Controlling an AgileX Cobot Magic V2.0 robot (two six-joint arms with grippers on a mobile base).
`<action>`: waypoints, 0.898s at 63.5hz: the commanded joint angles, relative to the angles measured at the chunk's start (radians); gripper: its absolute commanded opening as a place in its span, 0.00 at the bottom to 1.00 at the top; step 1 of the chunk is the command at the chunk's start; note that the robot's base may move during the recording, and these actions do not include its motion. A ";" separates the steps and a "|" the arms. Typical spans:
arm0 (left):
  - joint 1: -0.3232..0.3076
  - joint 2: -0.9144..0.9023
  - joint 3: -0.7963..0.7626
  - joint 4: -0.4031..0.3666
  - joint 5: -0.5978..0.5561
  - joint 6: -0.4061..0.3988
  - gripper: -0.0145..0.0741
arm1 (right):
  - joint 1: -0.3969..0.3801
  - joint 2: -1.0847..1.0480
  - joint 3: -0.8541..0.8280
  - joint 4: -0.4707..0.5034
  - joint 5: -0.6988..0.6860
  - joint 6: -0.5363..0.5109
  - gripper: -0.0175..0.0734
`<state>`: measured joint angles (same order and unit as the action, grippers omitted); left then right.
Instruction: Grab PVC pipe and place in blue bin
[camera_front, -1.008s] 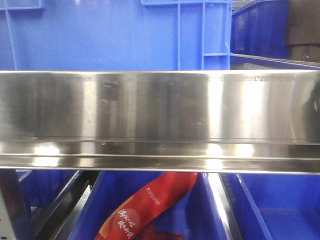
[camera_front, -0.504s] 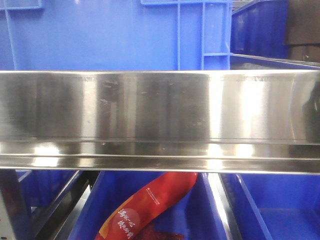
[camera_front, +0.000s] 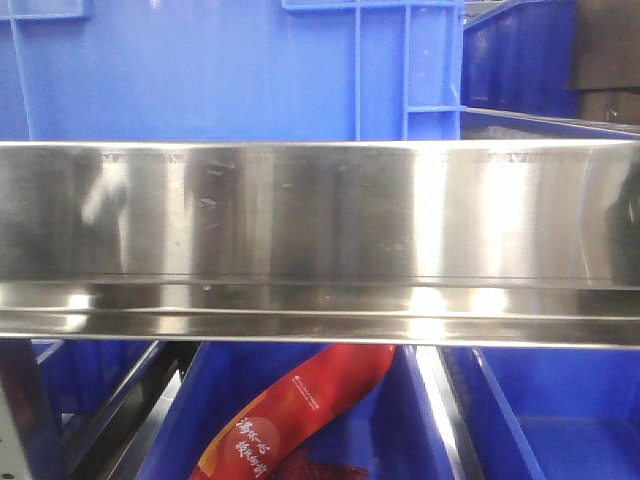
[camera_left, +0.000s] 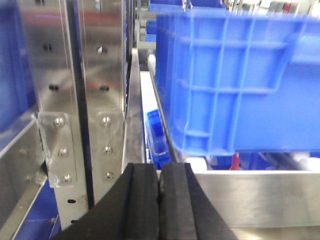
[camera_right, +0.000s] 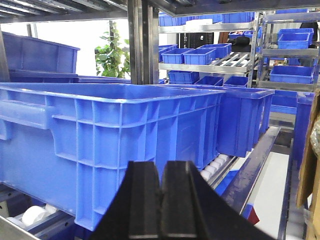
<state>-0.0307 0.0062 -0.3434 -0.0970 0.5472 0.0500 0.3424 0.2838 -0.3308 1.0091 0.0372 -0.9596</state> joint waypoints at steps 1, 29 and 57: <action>0.001 -0.006 0.036 -0.002 -0.130 -0.007 0.04 | -0.002 -0.004 0.000 0.001 -0.015 0.000 0.02; 0.003 -0.006 0.277 0.006 -0.523 -0.007 0.04 | -0.002 -0.004 0.000 0.001 -0.015 0.000 0.02; 0.014 -0.006 0.343 0.082 -0.556 -0.007 0.04 | -0.002 -0.004 0.000 0.001 -0.015 0.000 0.02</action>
<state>-0.0179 0.0044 0.0001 -0.0265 0.0102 0.0500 0.3424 0.2838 -0.3308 1.0091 0.0372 -0.9596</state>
